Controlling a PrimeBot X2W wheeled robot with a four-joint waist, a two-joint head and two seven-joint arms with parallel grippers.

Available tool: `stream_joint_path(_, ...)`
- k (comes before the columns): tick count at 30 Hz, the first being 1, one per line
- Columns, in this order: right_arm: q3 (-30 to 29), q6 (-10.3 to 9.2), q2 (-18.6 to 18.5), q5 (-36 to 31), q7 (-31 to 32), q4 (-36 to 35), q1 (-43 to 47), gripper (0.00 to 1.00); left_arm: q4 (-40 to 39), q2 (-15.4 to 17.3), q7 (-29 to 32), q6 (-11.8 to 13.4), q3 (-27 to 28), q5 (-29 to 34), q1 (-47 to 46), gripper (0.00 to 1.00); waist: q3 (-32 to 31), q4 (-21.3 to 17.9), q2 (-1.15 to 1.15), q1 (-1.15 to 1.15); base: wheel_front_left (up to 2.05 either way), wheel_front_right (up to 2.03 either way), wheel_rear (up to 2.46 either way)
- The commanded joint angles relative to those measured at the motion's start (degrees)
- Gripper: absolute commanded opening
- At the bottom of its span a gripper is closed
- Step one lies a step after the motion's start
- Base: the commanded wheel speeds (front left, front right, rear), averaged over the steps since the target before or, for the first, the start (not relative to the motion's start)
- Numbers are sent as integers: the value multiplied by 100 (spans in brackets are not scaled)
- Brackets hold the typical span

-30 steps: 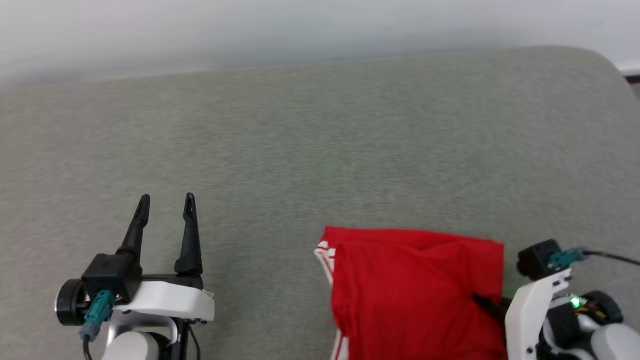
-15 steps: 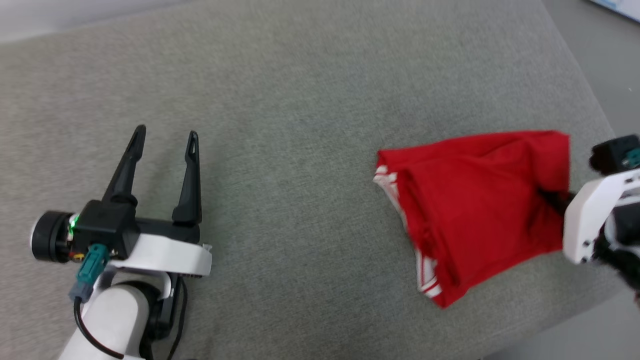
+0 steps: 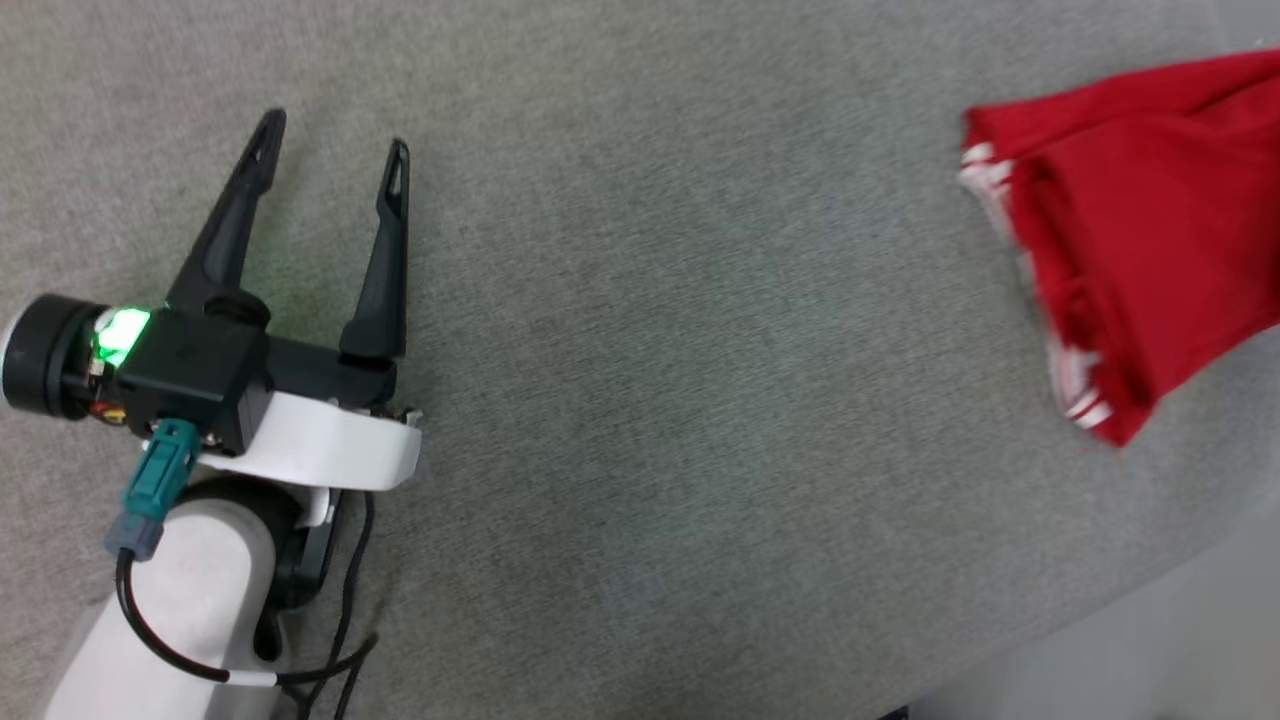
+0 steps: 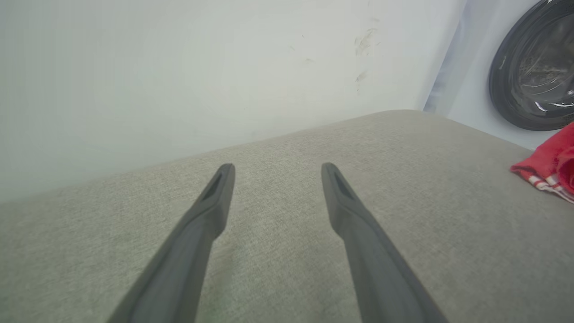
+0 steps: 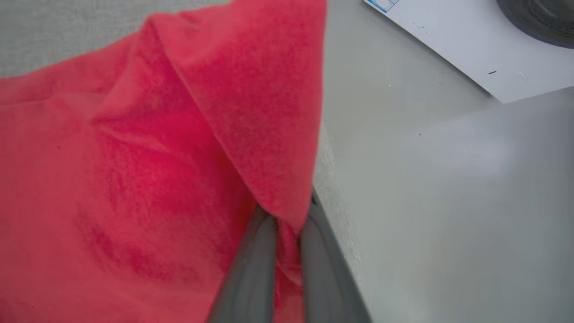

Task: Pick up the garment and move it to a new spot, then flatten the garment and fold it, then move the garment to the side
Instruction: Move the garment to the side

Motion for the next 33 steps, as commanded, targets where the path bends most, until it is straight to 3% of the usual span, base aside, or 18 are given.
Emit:
stream_joint_path(1,-143,-9,-108,-80,-102,135,-164,0,-50,40,27,-43,-12,49,-124,100,183,132,0,-1,0,0,0)
stream_joint_path(7,-608,-9,36,-171,-355,685,-367,0,-95,70,79,3,-3,83,-207,100,352,253,0,-1,0,0,0)
stream_joint_path(9,-660,-8,131,-246,-491,843,-392,38,-83,71,63,5,-13,64,-183,100,357,271,0,-1,0,0,0)
stream_joint_path(10,-715,-8,184,-238,-530,948,-398,100,-74,67,57,2,-18,50,-171,100,353,281,0,-1,0,0,0)
stream_joint_path(16,-891,-8,373,-417,-972,1291,-449,100,33,29,-9,2,-49,-21,-95,100,183,319,0,-1,0,0,0)
stream_joint_path(23,-1144,-8,407,-864,-1741,1378,-220,100,454,-172,-291,60,-92,-233,155,100,-460,423,0,-1,0,0,0)
stream_joint_path(33,-1400,-8,1113,-1495,-2571,336,884,100,1072,-473,-645,207,-28,-618,802,100,-1515,734,0,-1,0,0,0)
